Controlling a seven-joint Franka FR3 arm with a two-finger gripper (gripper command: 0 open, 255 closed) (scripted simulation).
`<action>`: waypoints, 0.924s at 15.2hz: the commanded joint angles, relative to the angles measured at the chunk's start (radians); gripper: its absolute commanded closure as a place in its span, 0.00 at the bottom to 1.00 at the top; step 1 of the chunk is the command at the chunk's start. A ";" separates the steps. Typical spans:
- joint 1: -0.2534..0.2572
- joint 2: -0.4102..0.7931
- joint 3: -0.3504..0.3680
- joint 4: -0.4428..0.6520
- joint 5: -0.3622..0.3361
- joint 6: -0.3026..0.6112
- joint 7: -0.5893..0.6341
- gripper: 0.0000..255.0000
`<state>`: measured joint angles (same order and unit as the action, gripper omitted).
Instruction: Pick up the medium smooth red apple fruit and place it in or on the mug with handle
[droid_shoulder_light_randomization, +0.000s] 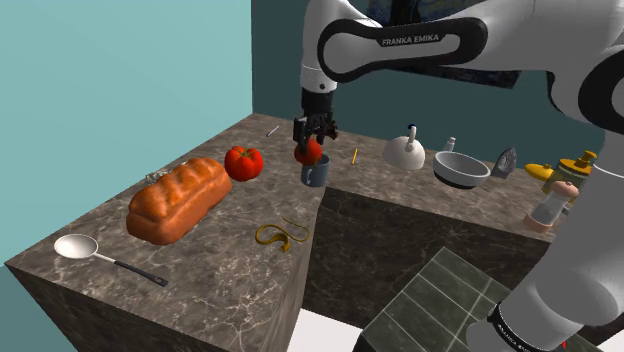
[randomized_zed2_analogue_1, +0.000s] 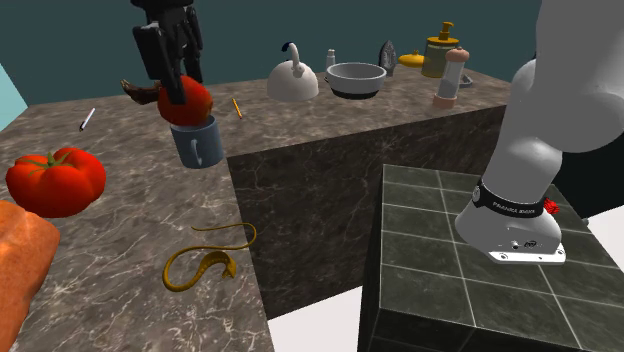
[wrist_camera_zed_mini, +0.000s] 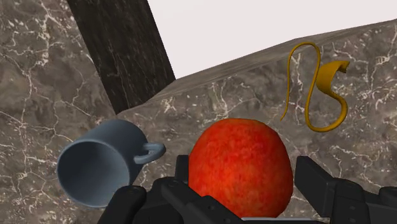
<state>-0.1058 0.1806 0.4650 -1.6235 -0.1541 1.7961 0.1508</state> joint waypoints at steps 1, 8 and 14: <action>-0.020 0.017 -0.016 0.018 -0.005 0.001 -0.038 1.00; -0.081 0.129 -0.068 0.179 -0.034 -0.042 -0.164 1.00; -0.109 0.202 -0.093 0.247 -0.051 -0.036 -0.220 1.00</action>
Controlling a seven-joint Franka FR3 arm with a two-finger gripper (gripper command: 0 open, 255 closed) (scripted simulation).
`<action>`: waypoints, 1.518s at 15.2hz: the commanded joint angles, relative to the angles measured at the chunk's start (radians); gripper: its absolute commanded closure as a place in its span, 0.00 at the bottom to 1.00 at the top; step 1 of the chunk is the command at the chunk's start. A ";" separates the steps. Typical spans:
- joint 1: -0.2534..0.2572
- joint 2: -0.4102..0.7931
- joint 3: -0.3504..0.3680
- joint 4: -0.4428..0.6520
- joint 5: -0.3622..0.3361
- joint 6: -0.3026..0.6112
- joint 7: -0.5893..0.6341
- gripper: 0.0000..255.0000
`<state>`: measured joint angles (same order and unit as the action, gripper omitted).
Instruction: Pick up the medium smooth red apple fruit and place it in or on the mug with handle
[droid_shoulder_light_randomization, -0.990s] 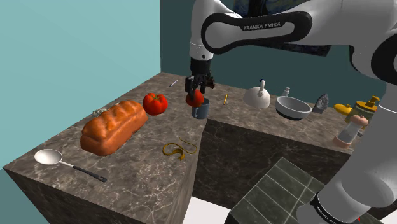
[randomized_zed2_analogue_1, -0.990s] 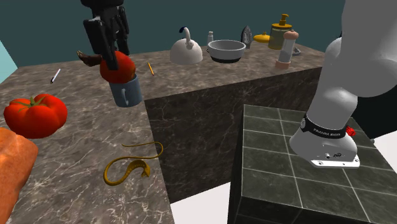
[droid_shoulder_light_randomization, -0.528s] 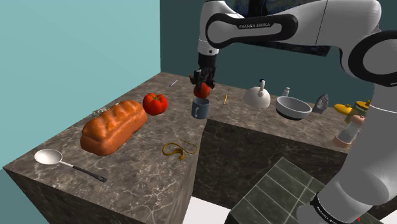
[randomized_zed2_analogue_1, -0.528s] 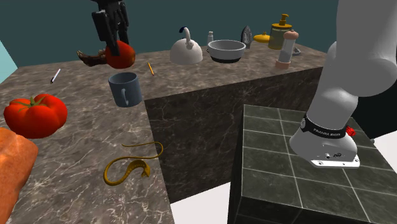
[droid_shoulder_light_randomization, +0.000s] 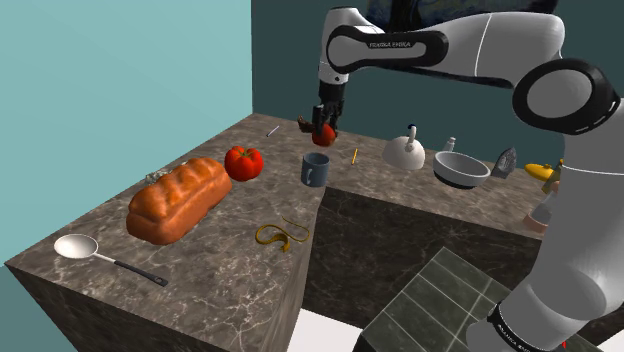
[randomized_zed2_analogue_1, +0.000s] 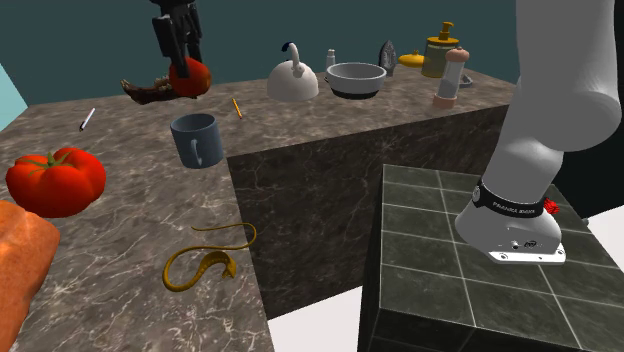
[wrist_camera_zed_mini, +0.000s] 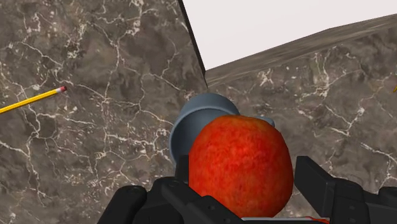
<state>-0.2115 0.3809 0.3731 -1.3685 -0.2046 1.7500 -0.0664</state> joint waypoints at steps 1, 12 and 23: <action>-0.004 0.001 -0.002 -0.022 -0.001 0.024 -0.002 1.00; -0.013 0.012 -0.007 -0.156 -0.010 0.166 0.014 1.00; -0.012 0.021 -0.008 -0.159 -0.014 0.178 0.017 0.00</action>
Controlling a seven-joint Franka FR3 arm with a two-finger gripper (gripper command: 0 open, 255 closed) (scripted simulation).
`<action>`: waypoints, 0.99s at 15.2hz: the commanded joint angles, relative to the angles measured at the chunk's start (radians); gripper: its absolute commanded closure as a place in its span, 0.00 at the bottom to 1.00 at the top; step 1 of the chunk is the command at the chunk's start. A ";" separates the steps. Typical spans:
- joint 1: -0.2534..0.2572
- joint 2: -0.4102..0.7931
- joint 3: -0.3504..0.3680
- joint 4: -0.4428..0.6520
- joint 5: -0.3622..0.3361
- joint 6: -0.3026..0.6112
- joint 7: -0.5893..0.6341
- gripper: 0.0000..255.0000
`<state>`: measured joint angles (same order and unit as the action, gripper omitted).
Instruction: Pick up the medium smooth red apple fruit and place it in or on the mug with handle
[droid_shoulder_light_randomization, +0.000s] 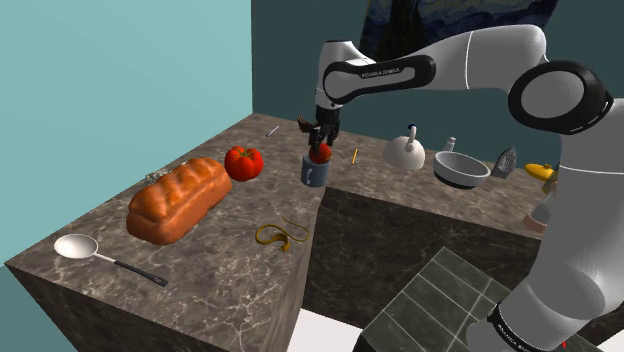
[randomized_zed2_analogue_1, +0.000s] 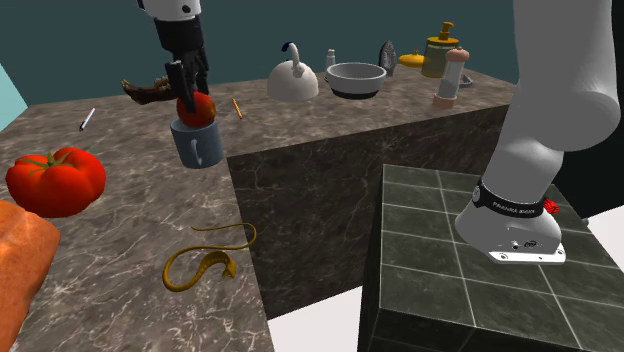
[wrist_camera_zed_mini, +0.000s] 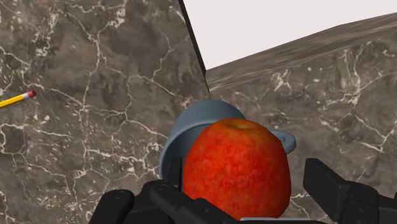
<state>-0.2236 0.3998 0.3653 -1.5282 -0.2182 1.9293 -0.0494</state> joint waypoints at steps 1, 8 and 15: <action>0.000 0.002 0.000 0.000 0.000 -0.001 0.000 0.00; 0.006 -0.024 0.007 0.091 0.013 -0.116 -0.011 0.00; 0.006 -0.024 0.007 0.091 0.013 -0.116 -0.011 0.00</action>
<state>-0.2173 0.3762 0.3725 -1.4368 -0.2053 1.8135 -0.0599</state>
